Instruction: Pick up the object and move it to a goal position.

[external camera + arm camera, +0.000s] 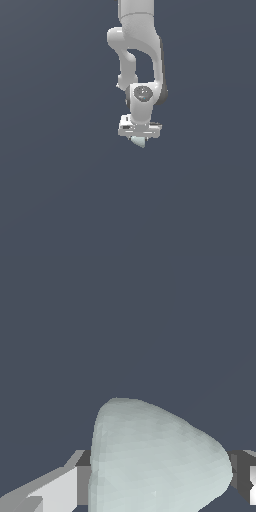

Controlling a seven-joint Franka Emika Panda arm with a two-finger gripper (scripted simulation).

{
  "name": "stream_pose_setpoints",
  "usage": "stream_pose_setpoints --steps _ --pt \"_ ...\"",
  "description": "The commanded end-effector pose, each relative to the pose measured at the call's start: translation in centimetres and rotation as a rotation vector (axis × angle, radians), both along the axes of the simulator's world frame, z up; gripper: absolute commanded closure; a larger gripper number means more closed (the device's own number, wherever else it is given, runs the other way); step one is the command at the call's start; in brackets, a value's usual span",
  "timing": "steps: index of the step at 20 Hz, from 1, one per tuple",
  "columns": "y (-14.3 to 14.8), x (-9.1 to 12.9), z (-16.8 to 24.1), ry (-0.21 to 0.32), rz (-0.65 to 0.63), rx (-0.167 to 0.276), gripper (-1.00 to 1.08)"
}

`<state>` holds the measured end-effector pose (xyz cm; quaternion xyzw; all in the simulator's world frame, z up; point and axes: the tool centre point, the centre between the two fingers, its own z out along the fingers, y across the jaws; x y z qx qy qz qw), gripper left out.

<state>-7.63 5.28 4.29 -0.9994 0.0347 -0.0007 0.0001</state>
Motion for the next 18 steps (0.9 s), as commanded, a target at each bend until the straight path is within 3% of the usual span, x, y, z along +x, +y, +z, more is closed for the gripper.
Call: stream_pose_setpoints --steps 1,11,18 --pt "0.0 0.0 -0.1 0.002 0.000 0.000 1.08" --pt "-0.2 0.1 0.4 -0.002 0.000 0.000 1.08" --pt "-1.3 0.1 3.1 -0.002 0.000 0.000 1.08"
